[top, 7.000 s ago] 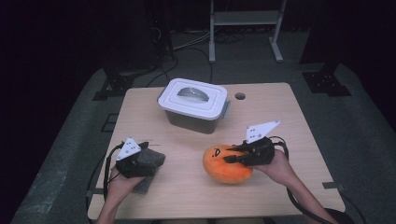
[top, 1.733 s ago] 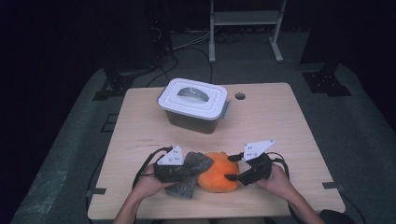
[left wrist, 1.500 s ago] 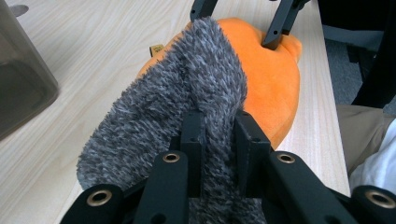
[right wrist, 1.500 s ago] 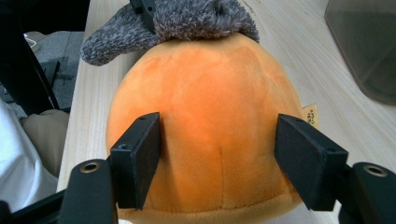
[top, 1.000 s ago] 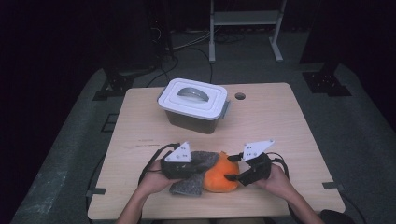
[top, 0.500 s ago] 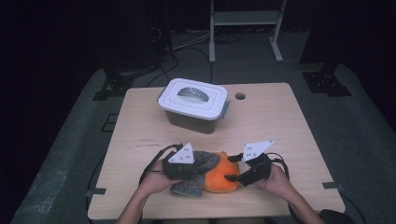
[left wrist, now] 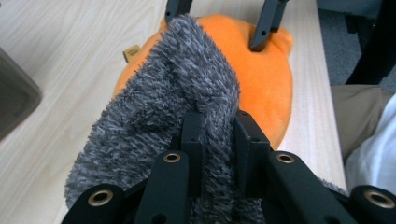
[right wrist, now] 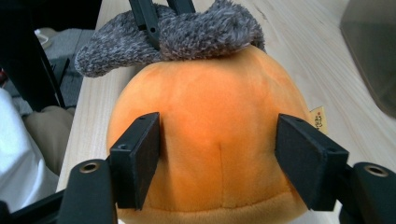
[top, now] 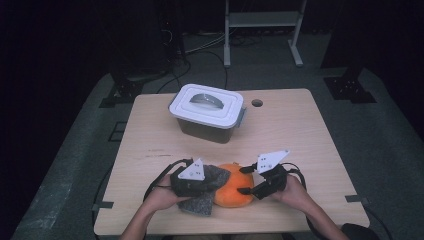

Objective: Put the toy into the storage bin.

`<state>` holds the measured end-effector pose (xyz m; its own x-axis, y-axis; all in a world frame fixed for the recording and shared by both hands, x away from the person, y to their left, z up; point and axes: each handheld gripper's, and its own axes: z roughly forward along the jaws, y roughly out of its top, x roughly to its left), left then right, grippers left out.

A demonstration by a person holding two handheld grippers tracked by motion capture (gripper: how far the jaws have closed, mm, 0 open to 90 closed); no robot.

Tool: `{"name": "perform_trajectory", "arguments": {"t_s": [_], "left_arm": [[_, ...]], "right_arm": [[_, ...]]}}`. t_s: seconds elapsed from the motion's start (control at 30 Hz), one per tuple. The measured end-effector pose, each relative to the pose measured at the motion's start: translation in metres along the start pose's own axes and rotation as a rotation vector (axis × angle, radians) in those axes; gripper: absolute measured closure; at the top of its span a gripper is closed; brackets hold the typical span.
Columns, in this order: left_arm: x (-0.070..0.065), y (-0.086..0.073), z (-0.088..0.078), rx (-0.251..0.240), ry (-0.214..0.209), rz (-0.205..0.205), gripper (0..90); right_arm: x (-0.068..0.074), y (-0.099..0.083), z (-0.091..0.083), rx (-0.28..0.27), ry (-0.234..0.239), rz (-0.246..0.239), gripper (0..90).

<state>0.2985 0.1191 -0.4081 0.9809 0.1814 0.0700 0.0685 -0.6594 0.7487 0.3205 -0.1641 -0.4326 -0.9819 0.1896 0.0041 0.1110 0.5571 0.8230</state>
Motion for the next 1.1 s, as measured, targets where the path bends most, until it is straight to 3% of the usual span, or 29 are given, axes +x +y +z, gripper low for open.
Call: {"name": "perform_trajectory", "arguments": {"t_s": [0.13, 0.2, 0.3, 0.43, 0.53, 0.7, 0.73, 0.77, 0.83, 0.87, 0.97, 1.07, 1.1], "left_arm": [[-0.002, 0.015, 0.001, -0.016, -0.016, 0.024, 76.6], [-0.007, 0.025, 0.008, -0.005, -0.03, 0.061, 76.6], [-0.01, 0.025, 0.011, 0.015, -0.022, 0.073, 76.7], [-0.01, 0.011, 0.006, 0.034, -0.01, 0.056, 77.1], [-0.01, -0.009, -0.005, 0.056, 0.002, 0.02, 77.1], [-0.007, -0.015, -0.013, 0.051, 0.01, -0.002, 77.2], [-0.003, -0.012, -0.019, 0.004, 0.009, -0.022, 77.2], [-0.003, -0.012, -0.019, 0.004, 0.009, -0.022, 77.2], [0.001, -0.003, -0.024, -0.046, 0.01, -0.028, 77.2], [0.006, 0.01, -0.025, -0.069, 0.023, -0.017, 77.2], [0.012, 0.02, -0.021, -0.077, 0.024, -0.021, 77.1], [0.019, 0.025, -0.009, -0.042, 0.02, -0.025, 77.1], [0.022, 0.023, -0.001, -0.006, 0.027, -0.036, 77.0]], "right_arm": [[-0.004, 0.005, 0.006, 0.021, 0.004, -0.019, 32.1], [-0.007, 0.005, 0.007, 0.019, 0.011, -0.013, 32.5], [-0.008, 0.004, 0.006, 0.019, 0.012, -0.015, 34.0], [-0.008, 0.001, 0.005, 0.005, 0.013, -0.025, 35.1], [-0.009, 0.0, 0.004, 0.003, 0.012, -0.022, 35.2], [-0.008, 0.003, 0.004, 0.013, 0.01, -0.022, 35.1], [-0.008, 0.003, 0.005, 0.015, 0.009, -0.029, 34.9], [-0.008, 0.003, 0.005, 0.016, 0.008, -0.034, 34.9], [-0.007, 0.003, 0.005, 0.019, 0.01, -0.04, 34.8], [-0.006, 0.004, 0.006, 0.018, 0.012, -0.052, 34.6], [-0.004, 0.006, 0.006, 0.023, 0.012, -0.066, 34.6], [-0.001, 0.007, 0.006, 0.03, 0.009, -0.093, 34.7], [-0.001, 0.006, 0.006, 0.027, 0.01, -0.097, 34.8]]}}
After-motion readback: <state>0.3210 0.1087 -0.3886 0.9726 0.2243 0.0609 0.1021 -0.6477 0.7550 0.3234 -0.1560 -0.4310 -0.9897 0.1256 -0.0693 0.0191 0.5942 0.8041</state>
